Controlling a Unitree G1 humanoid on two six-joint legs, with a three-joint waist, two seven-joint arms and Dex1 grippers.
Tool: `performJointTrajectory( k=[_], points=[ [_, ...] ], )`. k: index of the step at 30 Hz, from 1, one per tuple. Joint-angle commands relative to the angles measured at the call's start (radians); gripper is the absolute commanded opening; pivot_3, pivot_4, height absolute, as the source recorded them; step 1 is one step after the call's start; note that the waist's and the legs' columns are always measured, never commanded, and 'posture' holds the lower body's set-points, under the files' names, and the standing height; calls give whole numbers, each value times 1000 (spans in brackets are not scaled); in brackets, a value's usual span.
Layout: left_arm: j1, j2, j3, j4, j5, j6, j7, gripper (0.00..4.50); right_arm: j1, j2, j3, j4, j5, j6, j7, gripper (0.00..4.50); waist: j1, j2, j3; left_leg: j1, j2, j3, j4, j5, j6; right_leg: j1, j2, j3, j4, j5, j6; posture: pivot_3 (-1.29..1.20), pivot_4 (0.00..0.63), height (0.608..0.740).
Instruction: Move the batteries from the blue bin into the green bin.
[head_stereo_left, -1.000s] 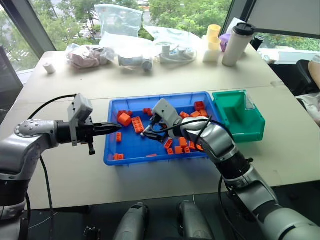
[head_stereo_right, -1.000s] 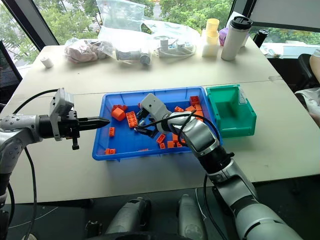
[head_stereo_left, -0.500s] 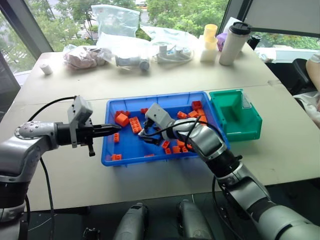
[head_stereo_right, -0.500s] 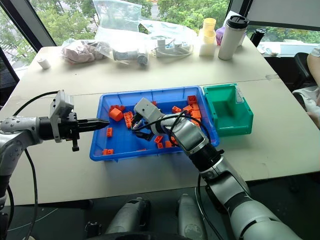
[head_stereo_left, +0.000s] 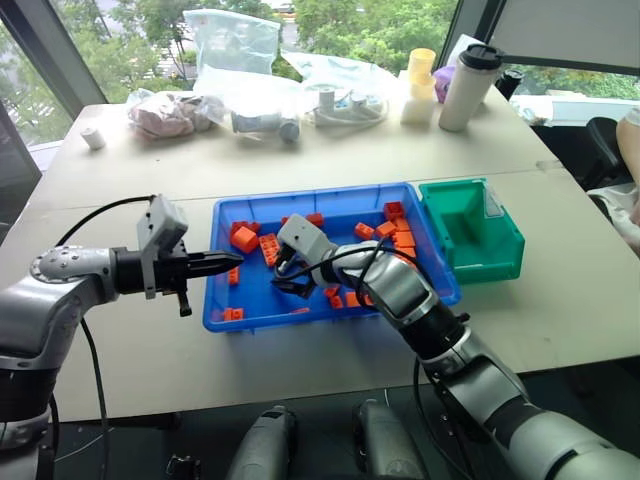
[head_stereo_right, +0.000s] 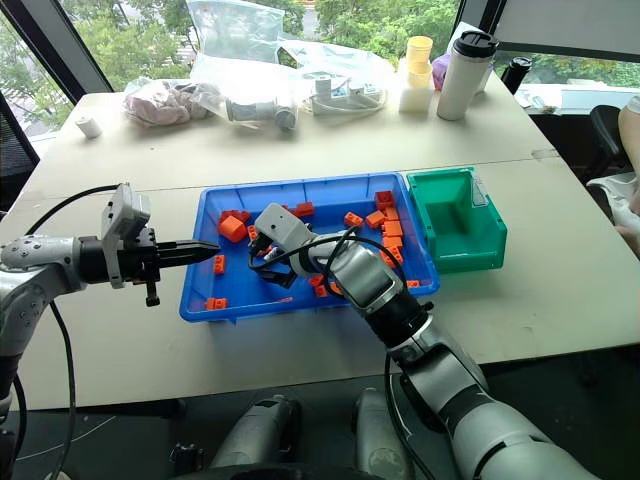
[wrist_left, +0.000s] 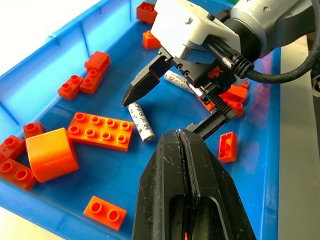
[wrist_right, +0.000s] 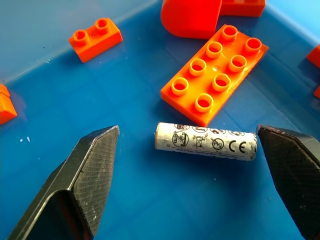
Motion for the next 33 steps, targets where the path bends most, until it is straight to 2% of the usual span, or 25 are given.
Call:
performJointTrajectory(
  k=[1, 2, 3, 6, 7, 11, 14, 17, 18, 20, 22, 26, 28, 32, 33],
  points=[
    [1, 18, 43, -35, -17, 2, 4, 15, 6, 18, -2, -22, -9, 2, -4, 4500, 0, 0, 0, 0, 0, 0, 0, 0, 0, 0, 0, 0, 0, 0, 0, 0, 150, 740],
    [1, 19, 44, -37, -18, 4, 5, 0, 6, 20, -3, -20, -11, 1, -4, 3985, 0, 0, 0, 0, 0, 0, 0, 0, 0, 0, 0, 0, 0, 0, 0, 0, 150, 740],
    [1, 19, 43, -38, -18, 6, 6, 0, 5, 23, -4, -15, -13, -1, -6, 3714, 0, 0, 0, 0, 0, 0, 0, 0, 0, 0, 0, 0, 0, 0, 0, 0, 150, 740],
    [1, 19, 42, -41, -18, 8, 9, 0, 1, 24, 2, -5, -26, -9, -10, 2247, 0, 0, 0, 0, 0, 0, 0, 0, 0, 0, 0, 0, 0, 0, 0, 0, 150, 740],
    [1, 19, 40, -41, -18, 9, 10, 0, 2, 25, 1, -4, -27, -9, -9, 2187, 0, 0, 0, 0, 0, 0, 0, 0, 0, 0, 0, 0, 0, 0, 0, 0, 150, 740],
    [-8, 15, 32, -42, -19, 13, 13, 0, -7, 11, -14, -31, -28, 8, 1, 2187, 0, 0, 0, 1, 0, 0, 0, 0, 0, 1, 0, 0, 0, 0, 0, 0, 150, 740],
    [-15, 10, 25, -44, -22, 15, 12, 0, -13, -64, -109, -178, -6, 77, 6, 2187, 4, 0, 0, 0, 0, 0, 0, 0, 0, 0, 0, 0, 0, 0, 0, 0, 150, 740],
    [-36, -15, -8, -32, -21, 11, 5, 0, -11, -205, -347, -405, 57, 244, 20, 2187, 15, 1, 0, -1, -1, -1, 1, 0, 1, 1, 0, -1, -1, 0, 0, 0, 150, 740],
    [-41, -21, -16, -28, -19, 9, 2, 0, -12, -233, -391, -443, 71, 280, 18, 2187, 17, 0, 0, -1, -2, -1, 2, 0, 1, 1, -1, -2, -1, 0, 0, 0, 150, 740],
    [-65, -46, -60, -14, -2, -8, -10, 0, 8, -361, -492, -504, 67, 338, 20, 2187, 17, 0, 0, -1, -2, -1, 2, -1, 2, 2, -1, -3, -2, 0, 0, 0, 150, 740],
    [-94, -68, -92, 3, 12, -18, -17, 0, 46, -480, -546, -544, 65, 355, 32, 2187, 15, 0, 0, 0, -1, -1, 1, -1, 2, 3, -1, -3, -2, 0, 0, 0, 150, 740],
    [-172, -111, -150, 75, 43, -50, -46, 0, 156, -640, -662, -533, 67, 353, 43, 2187, 4, 0, 0, 1, 0, 0, 0, -1, 2, 4, -1, -2, -2, 0, 0, 0, 150, 740],
    [-209, -133, -176, 114, 60, -68, -62, 0, 226, -674, -693, -511, 71, 324, 45, 2187, 4, 0, 0, 2, 1, 2, 0, -1, 2, 4, 0, -1, -2, 0, 0, 0, 150, 740],
    [-257, -159, -202, 162, 82, -93, -88, 0, 313, -655, -709, -470, 97, 275, 41, 2187, 1, 0, 0, 2, 1, 4, 1, -1, 3, 4, 0, 1, -1, 0, 0, 0, 150, 740],
    [-265, -162, -205, 171, 87, -96, -92, 0, 320, -645, -711, -461, 99, 263, 33, 2687, 1, 0, 0, 2, 1, 4, 1, -1, 3, 4, 0, 1, -1, 0, 0, 0, 150, 740]
  ],
)
